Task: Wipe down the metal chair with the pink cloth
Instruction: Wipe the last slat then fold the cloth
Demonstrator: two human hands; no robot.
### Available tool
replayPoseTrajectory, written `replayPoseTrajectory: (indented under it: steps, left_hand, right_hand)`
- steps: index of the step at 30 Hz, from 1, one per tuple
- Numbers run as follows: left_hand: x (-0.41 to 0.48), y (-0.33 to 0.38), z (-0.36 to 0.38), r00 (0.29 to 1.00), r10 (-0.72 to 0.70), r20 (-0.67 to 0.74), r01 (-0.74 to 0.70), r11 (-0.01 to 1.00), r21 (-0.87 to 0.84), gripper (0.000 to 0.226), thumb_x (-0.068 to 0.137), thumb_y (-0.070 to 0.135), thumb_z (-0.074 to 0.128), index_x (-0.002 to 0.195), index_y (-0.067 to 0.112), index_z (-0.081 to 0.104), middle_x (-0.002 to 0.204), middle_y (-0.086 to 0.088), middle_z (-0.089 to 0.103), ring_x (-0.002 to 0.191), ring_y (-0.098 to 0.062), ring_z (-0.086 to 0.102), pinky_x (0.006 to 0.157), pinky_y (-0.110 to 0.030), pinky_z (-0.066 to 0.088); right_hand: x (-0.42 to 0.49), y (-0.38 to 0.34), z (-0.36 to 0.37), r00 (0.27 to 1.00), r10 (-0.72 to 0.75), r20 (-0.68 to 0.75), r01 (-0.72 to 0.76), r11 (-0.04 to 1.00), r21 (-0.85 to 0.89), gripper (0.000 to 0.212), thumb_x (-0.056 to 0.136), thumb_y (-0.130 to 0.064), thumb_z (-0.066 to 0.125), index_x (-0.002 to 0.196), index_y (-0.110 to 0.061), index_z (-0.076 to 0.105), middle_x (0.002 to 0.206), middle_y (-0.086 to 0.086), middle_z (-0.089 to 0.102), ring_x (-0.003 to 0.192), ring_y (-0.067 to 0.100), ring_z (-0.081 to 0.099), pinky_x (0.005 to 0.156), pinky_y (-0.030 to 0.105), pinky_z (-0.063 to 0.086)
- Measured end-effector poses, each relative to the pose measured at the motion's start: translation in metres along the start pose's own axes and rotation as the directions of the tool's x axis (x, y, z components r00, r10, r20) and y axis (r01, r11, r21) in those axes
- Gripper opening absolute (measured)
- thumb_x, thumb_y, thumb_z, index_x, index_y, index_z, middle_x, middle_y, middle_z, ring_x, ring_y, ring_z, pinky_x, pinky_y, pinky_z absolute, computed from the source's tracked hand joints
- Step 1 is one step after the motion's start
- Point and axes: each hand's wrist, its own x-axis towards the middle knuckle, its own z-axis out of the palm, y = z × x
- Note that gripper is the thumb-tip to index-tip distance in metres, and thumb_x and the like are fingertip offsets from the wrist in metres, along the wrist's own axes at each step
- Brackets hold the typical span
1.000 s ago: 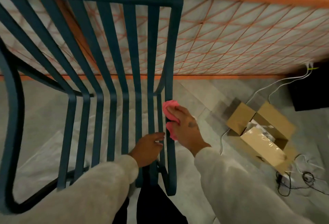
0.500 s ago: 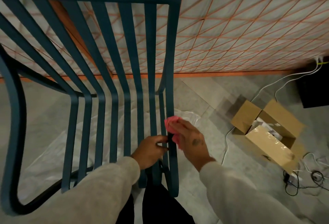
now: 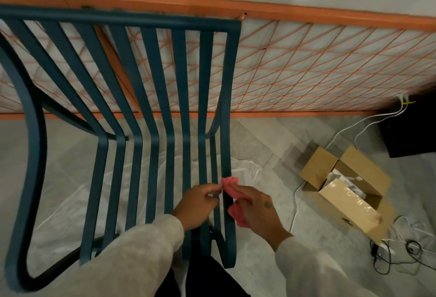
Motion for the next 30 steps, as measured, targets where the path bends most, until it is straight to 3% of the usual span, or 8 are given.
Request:
replayPoseTrajectory:
  steps: [2,4,6,8,15,19,24,30]
  left_hand:
    - [-0.012,0.014,-0.010,0.996,0.067,-0.066,-0.071,0.996,-0.059,0.035,0.093,0.018,0.058,0.123,0.035,0.059,0.124,0.012,0.063,0.115,-0.002,0.056,0.108,-0.032,0.043]
    - [-0.023,0.034,-0.024,0.988,0.129,-0.087,-0.139,0.982,-0.124,0.030,0.091,0.025,0.061,0.119,0.036,0.060,0.118,0.016,0.063,0.112,-0.002,0.058,0.106,-0.033,0.045]
    - [-0.032,0.054,-0.036,0.980,0.180,-0.091,-0.193,0.965,-0.176,0.034,0.089,0.035,0.064,0.123,0.031,0.060,0.115,0.013,0.066,0.110,-0.006,0.061,0.103,-0.037,0.048]
    - [-0.048,0.074,-0.048,0.974,0.201,-0.101,-0.220,0.947,-0.236,0.042,0.084,0.039,0.068,0.124,0.029,0.060,0.113,0.009,0.068,0.108,-0.010,0.064,0.101,-0.039,0.050]
    - [-0.116,0.125,-0.083,0.934,0.345,-0.091,-0.357,0.902,-0.241,0.054,0.080,0.031,0.075,0.129,0.030,0.052,0.119,0.007,0.064,0.109,-0.012,0.062,0.095,-0.040,0.054]
    - [-0.151,0.146,-0.094,0.902,0.425,-0.079,-0.431,0.869,-0.243,0.043,0.080,0.037,0.073,0.121,0.033,0.059,0.115,0.008,0.068,0.106,-0.010,0.065,0.096,-0.037,0.054]
    - [-0.190,0.169,-0.093,0.841,0.514,-0.168,-0.541,0.810,-0.226,0.030,0.081,0.024,0.073,0.110,0.027,0.065,0.106,0.003,0.072,0.101,-0.013,0.068,0.093,-0.036,0.054]
    - [-0.208,0.199,-0.074,0.757,0.604,-0.247,-0.605,0.792,0.082,0.021,0.077,0.036,0.076,0.094,0.027,0.067,0.091,0.005,0.070,0.087,-0.014,0.067,0.080,-0.033,0.056]
  right_hand:
    - [-0.011,-0.015,-0.001,0.992,-0.109,-0.064,0.108,0.994,-0.014,0.028,0.099,-0.029,0.053,0.102,-0.054,0.064,0.090,-0.018,0.069,0.072,0.006,0.065,0.058,0.018,0.052]
    - [-0.023,-0.035,0.001,0.976,-0.189,-0.106,0.198,0.977,0.082,0.027,0.095,-0.035,0.057,0.112,-0.056,0.058,0.107,-0.031,0.063,0.098,0.002,0.063,0.074,0.023,0.057]
    - [-0.036,-0.053,0.007,0.970,-0.203,-0.134,0.229,0.947,0.224,0.032,0.093,-0.032,0.061,0.122,-0.044,0.056,0.118,-0.020,0.063,0.106,0.015,0.064,0.088,0.042,0.058]
    - [-0.054,-0.070,0.013,0.962,-0.229,-0.149,0.265,0.912,0.312,0.035,0.093,-0.026,0.063,0.125,-0.036,0.055,0.123,-0.008,0.063,0.110,0.021,0.063,0.093,0.050,0.055]
    - [-0.121,-0.129,0.028,0.925,-0.356,-0.132,0.374,0.794,0.479,0.030,0.092,-0.014,0.059,0.122,-0.015,0.060,0.119,0.005,0.068,0.113,0.026,0.062,0.094,0.043,0.054]
    - [-0.151,-0.148,0.026,0.912,-0.408,-0.048,0.350,0.711,0.610,0.037,0.091,-0.012,0.058,0.128,-0.015,0.059,0.127,0.012,0.065,0.118,0.030,0.060,0.100,0.046,0.049]
    - [-0.180,-0.162,0.017,0.869,-0.485,-0.098,0.472,0.754,0.457,0.030,0.093,-0.010,0.056,0.123,-0.011,0.063,0.126,0.013,0.065,0.117,0.027,0.060,0.097,0.039,0.049]
    - [-0.202,-0.152,-0.004,0.850,-0.521,-0.078,0.515,0.789,0.336,0.032,0.096,-0.011,0.054,0.126,-0.011,0.061,0.126,0.016,0.064,0.115,0.031,0.061,0.100,0.043,0.049]
